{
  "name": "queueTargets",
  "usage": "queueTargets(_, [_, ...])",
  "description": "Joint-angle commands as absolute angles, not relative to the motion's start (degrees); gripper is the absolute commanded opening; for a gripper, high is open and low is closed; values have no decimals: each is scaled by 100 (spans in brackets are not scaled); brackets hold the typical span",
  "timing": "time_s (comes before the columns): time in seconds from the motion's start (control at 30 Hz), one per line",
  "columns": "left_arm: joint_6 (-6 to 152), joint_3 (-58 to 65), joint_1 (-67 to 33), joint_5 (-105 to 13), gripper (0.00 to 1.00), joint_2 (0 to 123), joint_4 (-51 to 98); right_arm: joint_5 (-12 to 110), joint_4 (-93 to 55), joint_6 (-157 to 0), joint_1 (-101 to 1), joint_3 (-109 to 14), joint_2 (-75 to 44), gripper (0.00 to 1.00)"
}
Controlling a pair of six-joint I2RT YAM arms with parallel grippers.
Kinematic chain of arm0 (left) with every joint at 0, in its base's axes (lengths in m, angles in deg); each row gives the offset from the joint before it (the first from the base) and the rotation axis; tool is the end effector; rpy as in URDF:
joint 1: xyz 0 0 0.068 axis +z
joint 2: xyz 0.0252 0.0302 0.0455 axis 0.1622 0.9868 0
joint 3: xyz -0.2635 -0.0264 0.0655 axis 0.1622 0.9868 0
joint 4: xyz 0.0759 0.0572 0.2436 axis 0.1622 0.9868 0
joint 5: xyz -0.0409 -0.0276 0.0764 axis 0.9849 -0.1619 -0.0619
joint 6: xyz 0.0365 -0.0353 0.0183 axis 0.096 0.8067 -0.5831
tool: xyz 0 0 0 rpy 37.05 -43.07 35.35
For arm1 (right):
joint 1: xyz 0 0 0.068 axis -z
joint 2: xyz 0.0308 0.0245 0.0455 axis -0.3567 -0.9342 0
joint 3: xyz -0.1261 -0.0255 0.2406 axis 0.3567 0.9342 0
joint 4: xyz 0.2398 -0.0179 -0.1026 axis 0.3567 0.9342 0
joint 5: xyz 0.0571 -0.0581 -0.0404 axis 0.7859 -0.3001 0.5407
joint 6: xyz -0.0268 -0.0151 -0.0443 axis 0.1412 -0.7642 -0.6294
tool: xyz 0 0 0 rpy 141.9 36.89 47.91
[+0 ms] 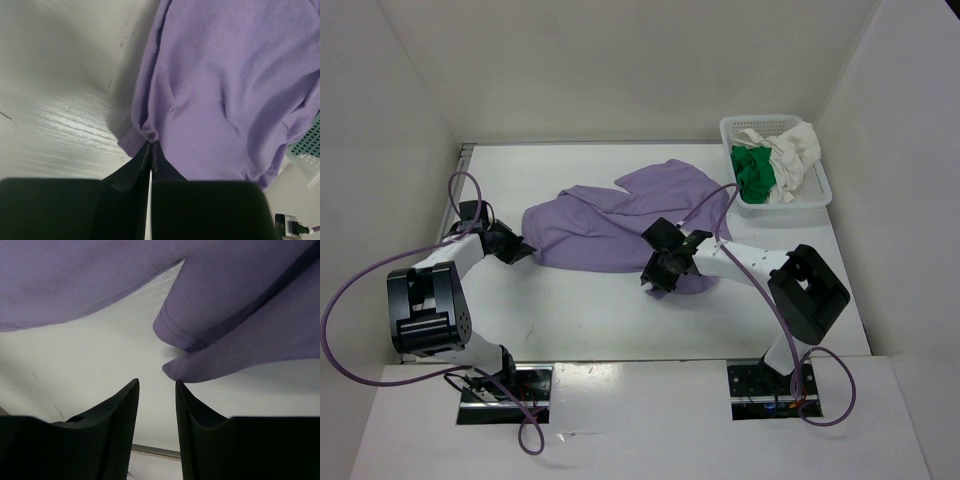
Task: Fold and stack the t-shirts
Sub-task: Flatten out the tshirt
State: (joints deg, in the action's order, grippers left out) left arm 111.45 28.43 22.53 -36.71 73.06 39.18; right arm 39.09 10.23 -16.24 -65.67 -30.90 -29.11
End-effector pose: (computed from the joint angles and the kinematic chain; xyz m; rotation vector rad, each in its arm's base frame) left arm 0.2915 0.0573 0.1768 -1.2355 2.2578 -0.6377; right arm 0.2288 0.2247 0.1813 0.6103 2.7694 0.4780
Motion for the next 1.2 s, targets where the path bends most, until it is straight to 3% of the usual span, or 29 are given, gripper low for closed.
queueTargets(0.0, [11219, 2790, 2234, -3518, 0, 7246, 3882, 3875, 1222, -1485, -6528, -3168, -2969, 41])
queueTargets(0.3, [11219, 2896, 2234, -3518, 0, 7193, 3707, 4403, 1021, -1230, -6528, -2527, -2311, 41])
queueTargets(0.9, [11219, 2896, 2287, -3465, 0, 7316, 3654, 4079, 625, -1476, -6019, -2747, -2907, 44])
queueTargets(1.03, [11219, 2896, 2287, -3465, 0, 7316, 3654, 4078, 624, -1529, -6018, -2693, -2846, 30])
queueTargets(1.17, [11271, 2896, 2339, -3465, 0, 7316, 3601, 4078, 624, -1643, -6018, -2693, -3065, 28])
